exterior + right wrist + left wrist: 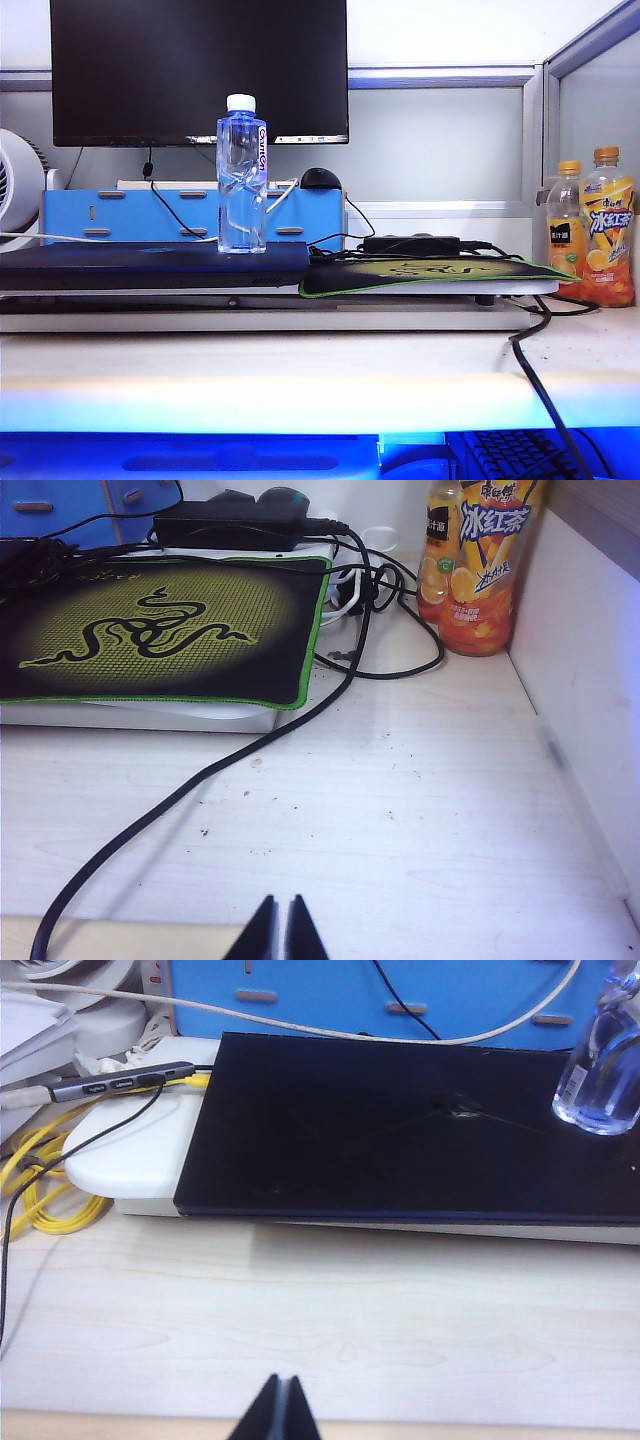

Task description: Pick up the mineral water bottle and place it on the laptop.

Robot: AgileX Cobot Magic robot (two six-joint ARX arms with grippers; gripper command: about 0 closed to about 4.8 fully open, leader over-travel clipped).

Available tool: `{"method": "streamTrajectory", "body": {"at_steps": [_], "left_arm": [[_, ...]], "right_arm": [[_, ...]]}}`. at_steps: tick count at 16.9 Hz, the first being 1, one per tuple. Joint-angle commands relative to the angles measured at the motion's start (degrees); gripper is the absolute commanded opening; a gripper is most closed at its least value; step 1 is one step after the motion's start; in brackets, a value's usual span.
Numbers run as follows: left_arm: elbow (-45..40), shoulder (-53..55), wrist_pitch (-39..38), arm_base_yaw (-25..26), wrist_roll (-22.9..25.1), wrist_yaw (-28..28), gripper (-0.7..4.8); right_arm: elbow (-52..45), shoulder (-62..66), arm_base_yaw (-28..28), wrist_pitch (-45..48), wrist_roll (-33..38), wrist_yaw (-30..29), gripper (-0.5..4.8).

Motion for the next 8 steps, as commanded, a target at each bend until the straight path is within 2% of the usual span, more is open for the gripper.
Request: {"method": "streamTrajectory", "body": {"at_steps": [1, 8], "left_arm": [[0.0, -0.1, -0.1, 0.0, 0.1, 0.1, -0.02], [0.0, -0.1, -0.1, 0.0, 0.1, 0.1, -0.02]], "right_arm": [[-0.1, 0.0, 0.0, 0.2, 0.0, -0.1, 0.31], [-0.1, 0.0, 0.0, 0.2, 0.0, -0.1, 0.31]]}}
